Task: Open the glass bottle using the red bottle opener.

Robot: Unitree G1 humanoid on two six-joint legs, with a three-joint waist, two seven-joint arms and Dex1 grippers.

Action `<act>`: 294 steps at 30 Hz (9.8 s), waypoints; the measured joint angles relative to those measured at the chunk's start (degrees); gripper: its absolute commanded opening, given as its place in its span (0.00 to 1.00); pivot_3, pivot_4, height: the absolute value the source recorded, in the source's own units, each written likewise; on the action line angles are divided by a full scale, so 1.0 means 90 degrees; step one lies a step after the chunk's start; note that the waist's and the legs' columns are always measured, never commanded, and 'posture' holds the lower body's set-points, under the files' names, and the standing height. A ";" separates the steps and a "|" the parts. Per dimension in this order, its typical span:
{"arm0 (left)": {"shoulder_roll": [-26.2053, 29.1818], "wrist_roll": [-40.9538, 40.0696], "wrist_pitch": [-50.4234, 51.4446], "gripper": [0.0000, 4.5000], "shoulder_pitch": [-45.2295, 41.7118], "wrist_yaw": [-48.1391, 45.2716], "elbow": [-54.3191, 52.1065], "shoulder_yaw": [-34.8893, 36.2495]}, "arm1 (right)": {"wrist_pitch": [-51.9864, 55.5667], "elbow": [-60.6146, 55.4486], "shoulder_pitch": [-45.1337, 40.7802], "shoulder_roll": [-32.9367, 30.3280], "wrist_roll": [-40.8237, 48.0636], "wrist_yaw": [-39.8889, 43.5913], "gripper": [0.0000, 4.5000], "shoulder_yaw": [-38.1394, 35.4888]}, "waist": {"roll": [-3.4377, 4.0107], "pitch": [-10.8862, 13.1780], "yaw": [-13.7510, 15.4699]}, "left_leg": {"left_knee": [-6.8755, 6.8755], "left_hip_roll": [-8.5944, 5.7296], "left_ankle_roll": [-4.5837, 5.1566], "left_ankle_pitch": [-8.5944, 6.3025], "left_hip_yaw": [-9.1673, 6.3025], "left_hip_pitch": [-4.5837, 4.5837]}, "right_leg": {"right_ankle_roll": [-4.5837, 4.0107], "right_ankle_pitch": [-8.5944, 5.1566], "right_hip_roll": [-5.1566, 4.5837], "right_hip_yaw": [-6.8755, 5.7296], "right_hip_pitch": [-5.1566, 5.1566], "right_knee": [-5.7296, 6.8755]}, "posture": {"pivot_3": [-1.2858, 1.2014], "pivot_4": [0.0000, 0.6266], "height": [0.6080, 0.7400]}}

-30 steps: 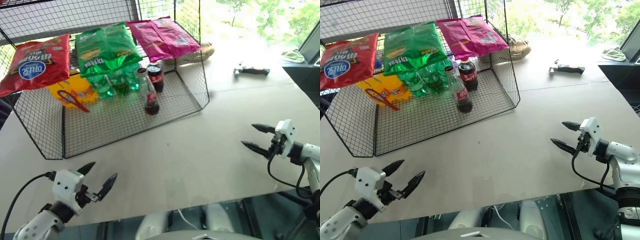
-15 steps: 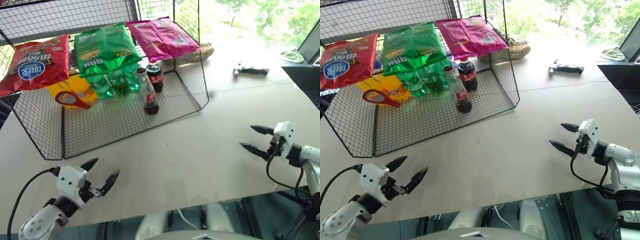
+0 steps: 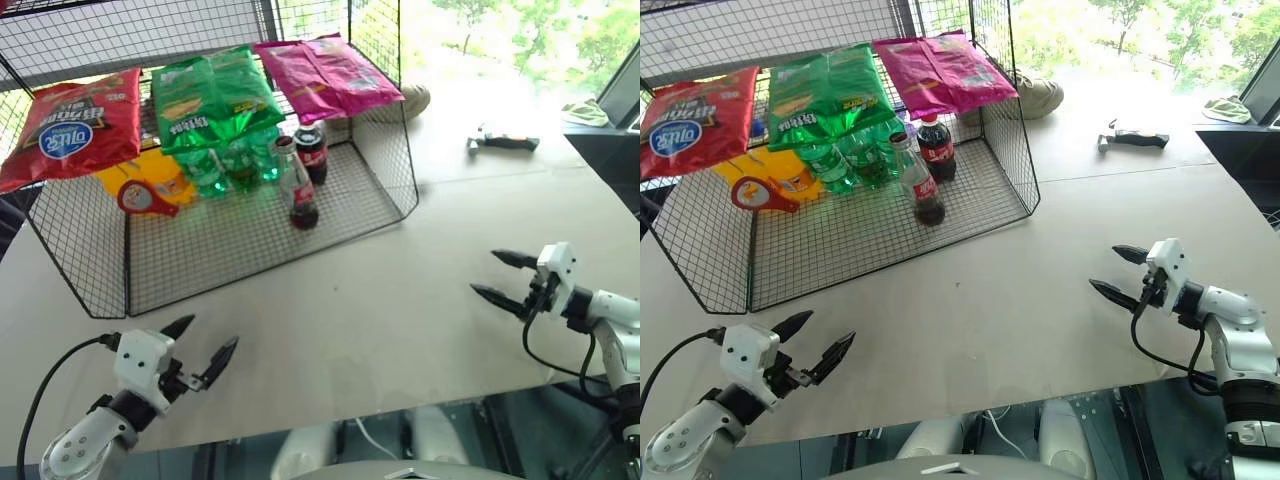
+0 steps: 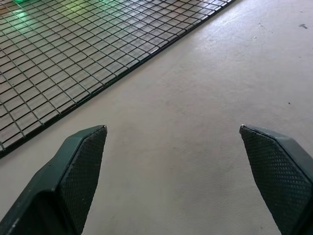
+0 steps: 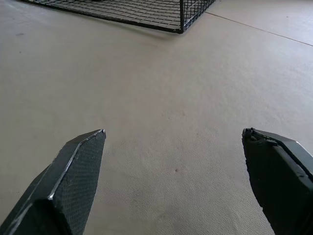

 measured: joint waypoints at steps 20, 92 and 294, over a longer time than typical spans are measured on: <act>-0.0009 0.0176 0.0012 1.00 -0.0444 0.0137 0.0255 -0.0001 | -0.0024 -0.0194 -0.0030 0.0149 -0.0315 -0.0325 1.00 0.0160 | 0.0068 0.0036 -0.0114 | 0.0004 -0.0467 -0.0087 0.0176 -0.0855 0.0005 | 0.0064 -0.0261 -0.0350 -0.0686 0.0267 0.0176 | 0.52 0.24 1.00; -0.0570 -0.2283 0.1316 0.02 -0.4518 0.1377 0.1145 0.0130 | 0.2514 -0.4297 -0.1179 0.1715 0.1265 -0.2077 1.00 0.1430 | -0.0011 -0.0002 -0.0014 | 0.0013 -0.0439 -0.0027 0.0138 -0.0625 -0.0029 | 0.0061 -0.0250 -0.0335 -0.0408 0.0123 0.0220 | 0.52 0.24 1.00; -0.0999 -0.0151 -0.0259 0.42 -0.4342 -0.0012 0.0547 -0.2197 | -0.1655 -0.1371 -0.2005 0.2622 -0.3601 -0.4576 0.00 0.2989 | -0.0042 -0.0017 -0.0164 | 0.0093 -0.0386 -0.0019 0.0133 -0.0468 -0.0095 | 0.0062 -0.0172 -0.0225 -0.0216 -0.0040 0.0295 | 0.52 0.24 1.00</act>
